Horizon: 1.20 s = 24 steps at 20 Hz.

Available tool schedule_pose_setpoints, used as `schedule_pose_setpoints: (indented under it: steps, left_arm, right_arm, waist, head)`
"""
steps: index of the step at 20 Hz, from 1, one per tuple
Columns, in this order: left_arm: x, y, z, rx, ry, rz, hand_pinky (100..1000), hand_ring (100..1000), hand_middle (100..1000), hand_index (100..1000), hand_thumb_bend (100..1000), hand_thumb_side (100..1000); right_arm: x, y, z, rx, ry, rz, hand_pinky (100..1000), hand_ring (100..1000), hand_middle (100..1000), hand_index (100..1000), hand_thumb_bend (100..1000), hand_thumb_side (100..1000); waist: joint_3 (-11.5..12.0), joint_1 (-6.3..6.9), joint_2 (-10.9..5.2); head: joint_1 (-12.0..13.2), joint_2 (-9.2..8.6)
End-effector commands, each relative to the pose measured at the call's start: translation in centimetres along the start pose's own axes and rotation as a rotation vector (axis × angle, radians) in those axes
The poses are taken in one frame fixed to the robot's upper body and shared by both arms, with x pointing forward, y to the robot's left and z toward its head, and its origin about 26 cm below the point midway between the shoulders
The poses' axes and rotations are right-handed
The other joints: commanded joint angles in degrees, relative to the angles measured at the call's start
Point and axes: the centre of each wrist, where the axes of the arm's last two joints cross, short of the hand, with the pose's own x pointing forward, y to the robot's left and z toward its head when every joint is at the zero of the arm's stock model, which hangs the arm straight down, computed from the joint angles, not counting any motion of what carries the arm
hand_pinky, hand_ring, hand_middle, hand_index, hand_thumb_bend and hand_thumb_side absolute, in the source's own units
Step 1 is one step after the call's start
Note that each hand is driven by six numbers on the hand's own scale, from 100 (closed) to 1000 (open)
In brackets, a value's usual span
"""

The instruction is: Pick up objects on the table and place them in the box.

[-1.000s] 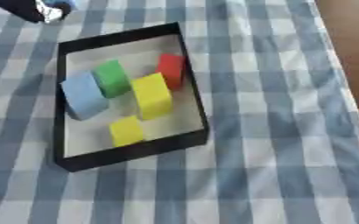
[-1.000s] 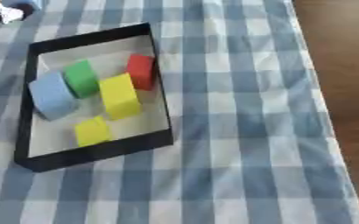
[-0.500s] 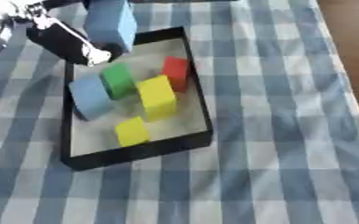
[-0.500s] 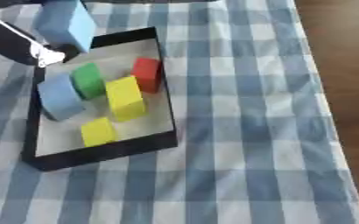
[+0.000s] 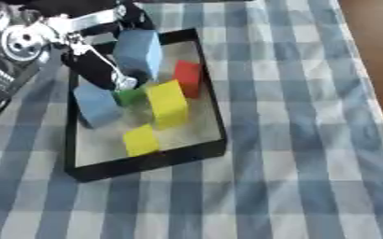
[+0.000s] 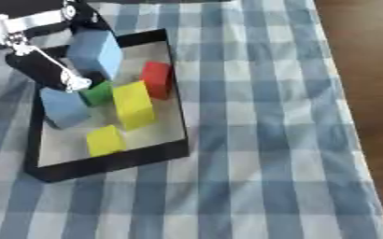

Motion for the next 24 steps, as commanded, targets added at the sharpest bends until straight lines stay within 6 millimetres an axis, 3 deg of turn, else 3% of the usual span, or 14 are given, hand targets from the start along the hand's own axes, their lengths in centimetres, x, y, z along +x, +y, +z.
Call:
schedule_pose_setpoints:
  steps: [1,5,9,11,15,17,19,24]
  left_arm:
    - [-0.3,0.0,-0.5,-0.028,0.008,-0.026,710,687,612,701,250,100]
    - [-0.9,-1.2,-1.5,-0.093,0.018,-0.030,721,702,628,720,285,104]
    - [-1.6,-2.0,-1.9,-0.153,0.028,-0.039,754,754,692,805,375,171]
    - [-1.9,-2.0,-1.9,-0.172,0.033,-0.050,809,818,764,865,504,213]
    - [-2.0,-1.8,-1.7,-0.192,0.029,-0.095,843,844,796,899,818,277]
    - [-2.2,-1.7,-1.6,-0.199,0.035,-0.122,866,861,811,915,903,315]
    - [-2.3,-1.5,-1.5,-0.190,0.039,-0.146,878,868,815,921,943,342]
    - [-2.3,-1.3,-1.3,-0.179,0.041,-0.169,878,868,815,921,943,342]
  right_arm:
    - [0.8,-0.2,-0.4,0.019,-0.026,0.021,953,728,721,839,100,537]
    - [0.8,-0.1,-0.4,0.021,-0.024,0.020,954,728,721,839,100,537]
    - [0.7,-0.1,-0.3,0.020,-0.022,0.021,955,728,721,840,100,537]
    - [0.7,-0.1,-0.2,0.021,-0.020,0.021,955,727,721,840,100,537]
    - [0.7,-0.1,-0.2,0.024,-0.018,0.020,956,727,721,841,100,537]
    - [0.7,-0.1,-0.2,0.025,-0.018,0.019,956,727,721,841,100,537]
    - [0.7,-0.1,-0.2,0.025,-0.018,0.019,956,727,721,841,100,537]
    - [0.7,-0.1,-0.2,0.024,-0.018,0.019,956,727,721,841,100,537]
  waist:
    - [-0.05,-0.10,-2.02]
    - [-0.22,-0.14,-1.90]
    - [-0.21,-0.21,-1.88]
    - [-0.18,-0.22,-1.92]
    - [-0.12,-0.30,-1.97]
    - [-0.08,-0.37,-2.00]
    - [-0.04,-0.42,-2.04]
    - [-0.03,-0.45,-2.07]
  head:
    - [-0.09,-0.09]
    - [-0.14,-0.08]
    - [-0.10,-0.11]
    - [-0.09,-0.11]
    - [-0.15,-0.03]
    - [-0.22,-0.01]
    - [-0.36,-0.01]
    - [-0.44,-0.04]
